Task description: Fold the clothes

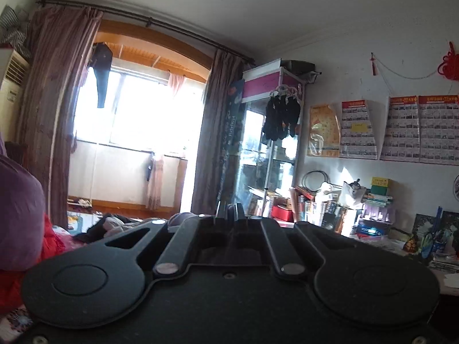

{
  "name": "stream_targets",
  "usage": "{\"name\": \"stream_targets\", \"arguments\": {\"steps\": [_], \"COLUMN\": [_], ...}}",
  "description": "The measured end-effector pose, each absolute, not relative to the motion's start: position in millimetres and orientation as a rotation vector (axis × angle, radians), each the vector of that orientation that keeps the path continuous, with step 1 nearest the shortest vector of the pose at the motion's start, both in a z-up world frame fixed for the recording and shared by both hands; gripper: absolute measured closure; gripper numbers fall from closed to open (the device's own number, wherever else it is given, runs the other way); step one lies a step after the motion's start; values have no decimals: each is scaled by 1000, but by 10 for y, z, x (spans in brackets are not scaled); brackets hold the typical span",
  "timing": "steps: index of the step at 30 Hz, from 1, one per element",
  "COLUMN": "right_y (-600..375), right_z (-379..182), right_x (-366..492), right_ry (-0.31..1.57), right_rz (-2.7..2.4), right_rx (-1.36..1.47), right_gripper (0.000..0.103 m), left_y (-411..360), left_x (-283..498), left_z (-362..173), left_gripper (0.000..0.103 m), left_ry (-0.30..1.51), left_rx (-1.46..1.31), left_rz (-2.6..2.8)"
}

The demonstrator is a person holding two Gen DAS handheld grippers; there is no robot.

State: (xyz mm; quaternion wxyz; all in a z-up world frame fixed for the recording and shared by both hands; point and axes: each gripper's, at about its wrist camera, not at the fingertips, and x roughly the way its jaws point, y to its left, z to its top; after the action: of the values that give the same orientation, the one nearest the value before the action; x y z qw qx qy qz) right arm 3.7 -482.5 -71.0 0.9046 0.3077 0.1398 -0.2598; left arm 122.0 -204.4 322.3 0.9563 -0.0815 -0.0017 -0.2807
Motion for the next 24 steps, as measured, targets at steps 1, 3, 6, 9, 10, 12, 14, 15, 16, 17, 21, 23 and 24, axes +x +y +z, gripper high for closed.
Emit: {"name": "stream_targets", "arguments": {"steps": [1, 3, 6, 9, 10, 12, 14, 15, 16, 17, 21, 23, 24], "right_y": [-4801, -4730, -4613, -4504, -4466, -4392, -4319, -4276, -4232, -4185, -3963, -3843, -3789], "right_z": [-709, -691, -657, -619, -607, -582, -561, -549, -539, -530, -497, -470, -458], "right_x": [54, 81, 120, 156, 171, 200, 236, 262, 286, 309, 384, 401, 412], "right_ry": [293, 295, 295, 295, 296, 299, 304, 307, 311, 316, 340, 345, 348], "right_rz": [-528, -509, -481, -454, -445, -429, -412, -402, -392, -378, -306, -265, -242], "right_rx": [636, 627, 605, 586, 579, 564, 547, 536, 523, 508, 436, 395, 379], "right_gripper": [0, 0, 0, 0, 0, 0, 0, 0, 0, 0, 0, 0, 0], "left_y": [-1937, -1687, -1285, -1044, -989, -873, -736, -672, -596, -509, -154, 8, 68], "left_x": [1198, 1180, 1196, 1284, 1327, 1398, 1436, 1461, 1488, 1518, 1642, 1706, 1721], "left_z": [3248, 3283, 3311, 3251, 3204, 3075, 2893, 2781, 2657, 2522, 2042, 1867, 1782], "left_gripper": [103, 103, 103, 103, 103, 103, 103, 103, 103, 103, 102, 99, 94], "left_ry": [-12, -18, -5, 49, 81, 147, 195, 218, 244, 275, 390, 446, 467], "left_rx": [-172, -191, -224, -168, -146, -109, -61, -34, -19, -18, 13, 21, 32], "left_rz": [-552, -502, -432, -373, -355, -321, -283, -259, -238, -217, -106, -65, -40]}}
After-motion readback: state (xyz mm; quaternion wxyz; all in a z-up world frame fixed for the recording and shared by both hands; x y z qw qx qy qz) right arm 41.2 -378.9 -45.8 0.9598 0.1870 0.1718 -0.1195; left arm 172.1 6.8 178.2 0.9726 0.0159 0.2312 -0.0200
